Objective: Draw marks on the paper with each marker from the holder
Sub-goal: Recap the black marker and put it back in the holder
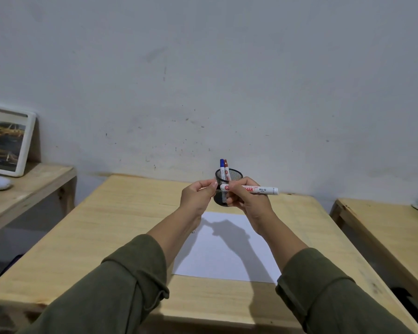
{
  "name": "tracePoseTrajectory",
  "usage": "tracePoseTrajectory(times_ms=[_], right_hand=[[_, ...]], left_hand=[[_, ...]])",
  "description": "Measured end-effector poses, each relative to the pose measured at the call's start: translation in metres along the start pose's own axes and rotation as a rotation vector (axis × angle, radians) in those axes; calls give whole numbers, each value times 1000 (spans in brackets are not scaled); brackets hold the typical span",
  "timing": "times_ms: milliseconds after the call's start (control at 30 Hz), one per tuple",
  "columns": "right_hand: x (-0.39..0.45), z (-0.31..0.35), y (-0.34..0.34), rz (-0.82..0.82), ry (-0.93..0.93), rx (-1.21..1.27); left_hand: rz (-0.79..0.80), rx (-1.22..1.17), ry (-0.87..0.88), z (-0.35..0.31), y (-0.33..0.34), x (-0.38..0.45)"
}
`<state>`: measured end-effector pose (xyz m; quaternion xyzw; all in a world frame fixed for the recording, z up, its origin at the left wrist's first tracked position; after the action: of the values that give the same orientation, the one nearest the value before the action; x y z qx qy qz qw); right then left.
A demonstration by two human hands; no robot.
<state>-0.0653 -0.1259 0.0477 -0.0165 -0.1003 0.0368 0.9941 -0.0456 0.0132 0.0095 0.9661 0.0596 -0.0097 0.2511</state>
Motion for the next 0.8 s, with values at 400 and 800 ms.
tracePoseTrajectory(times_ms=[400, 800], right_hand=[[-2, 0, 14, 243, 108, 149], [34, -10, -8, 157, 119, -57]], left_hand=[[-41, 52, 55, -30, -6, 16], [146, 157, 72, -40, 40, 47]])
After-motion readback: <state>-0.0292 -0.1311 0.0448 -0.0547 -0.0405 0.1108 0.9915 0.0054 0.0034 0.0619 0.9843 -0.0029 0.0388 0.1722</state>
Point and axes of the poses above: each hand's wrist, its own x-axis towards the middle knuckle, its own y-axis out of the palm, z = x × y, the point moved 10 cm from there along x, towards the middle knuckle, and after that the axes turned 13 degrees about -x, right-handed, at the moved point
